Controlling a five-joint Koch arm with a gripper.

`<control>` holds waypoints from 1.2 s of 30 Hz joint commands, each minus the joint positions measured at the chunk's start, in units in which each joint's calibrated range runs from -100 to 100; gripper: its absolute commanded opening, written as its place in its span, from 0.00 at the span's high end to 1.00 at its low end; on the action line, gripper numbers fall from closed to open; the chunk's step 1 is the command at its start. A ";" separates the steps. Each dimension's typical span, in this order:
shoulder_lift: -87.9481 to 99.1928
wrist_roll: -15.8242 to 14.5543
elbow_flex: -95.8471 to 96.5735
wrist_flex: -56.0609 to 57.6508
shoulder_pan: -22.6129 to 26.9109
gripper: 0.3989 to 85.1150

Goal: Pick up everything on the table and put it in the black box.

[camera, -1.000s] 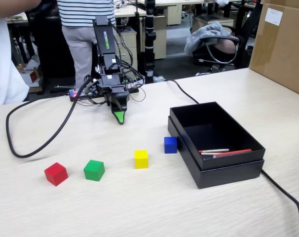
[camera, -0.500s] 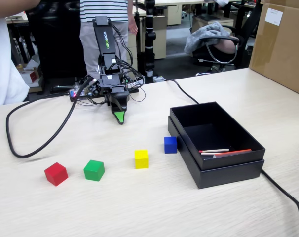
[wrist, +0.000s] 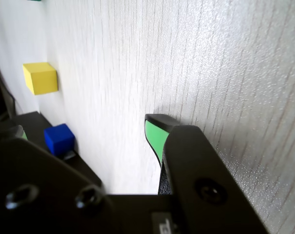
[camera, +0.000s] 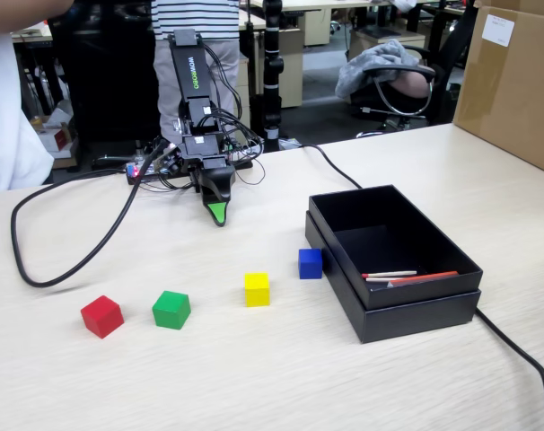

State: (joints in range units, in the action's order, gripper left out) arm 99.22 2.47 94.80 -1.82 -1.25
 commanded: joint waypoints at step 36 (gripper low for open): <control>-9.09 -0.54 -34.14 36.85 -6.06 0.43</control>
State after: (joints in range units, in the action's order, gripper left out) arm 94.95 2.17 70.06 30.93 -6.03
